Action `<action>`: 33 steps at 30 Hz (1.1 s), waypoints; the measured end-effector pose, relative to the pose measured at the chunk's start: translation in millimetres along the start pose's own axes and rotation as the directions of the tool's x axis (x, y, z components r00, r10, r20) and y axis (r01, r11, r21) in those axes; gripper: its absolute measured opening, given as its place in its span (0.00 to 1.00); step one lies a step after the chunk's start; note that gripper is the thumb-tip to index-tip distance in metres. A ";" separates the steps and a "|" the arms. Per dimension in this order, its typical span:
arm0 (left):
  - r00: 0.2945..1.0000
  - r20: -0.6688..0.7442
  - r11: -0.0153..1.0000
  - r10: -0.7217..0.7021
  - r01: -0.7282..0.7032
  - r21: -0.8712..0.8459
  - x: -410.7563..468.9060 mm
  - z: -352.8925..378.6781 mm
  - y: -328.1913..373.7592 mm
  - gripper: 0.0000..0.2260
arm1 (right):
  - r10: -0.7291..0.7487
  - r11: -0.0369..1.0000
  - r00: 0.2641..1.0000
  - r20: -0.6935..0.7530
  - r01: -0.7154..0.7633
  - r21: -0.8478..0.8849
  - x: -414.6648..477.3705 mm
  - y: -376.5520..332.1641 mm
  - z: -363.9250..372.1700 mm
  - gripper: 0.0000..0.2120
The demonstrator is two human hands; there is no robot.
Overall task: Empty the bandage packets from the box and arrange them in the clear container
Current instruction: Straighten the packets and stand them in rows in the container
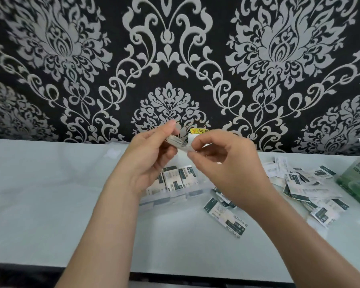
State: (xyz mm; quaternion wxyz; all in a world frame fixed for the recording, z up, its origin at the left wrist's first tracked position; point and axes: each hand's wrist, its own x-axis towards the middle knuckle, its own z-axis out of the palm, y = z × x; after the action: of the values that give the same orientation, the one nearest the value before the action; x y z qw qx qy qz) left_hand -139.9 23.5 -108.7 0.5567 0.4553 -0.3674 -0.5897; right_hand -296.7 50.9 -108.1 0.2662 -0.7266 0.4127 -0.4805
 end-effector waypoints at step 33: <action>0.987 0.143 0.202 0.077 -0.156 0.967 14.4 -24.0 -19.8 0.16 | 0.420 0.294 0.541 0.729 0.678 -0.673 72.0 23.8 36.3 0.16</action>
State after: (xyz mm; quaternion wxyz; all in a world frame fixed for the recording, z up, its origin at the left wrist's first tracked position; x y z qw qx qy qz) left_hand -123.1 13.2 -136.7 0.1787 0.6556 -0.7062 -0.1988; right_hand -257.4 -23.4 -106.7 -0.1059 -0.8969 0.3547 0.2420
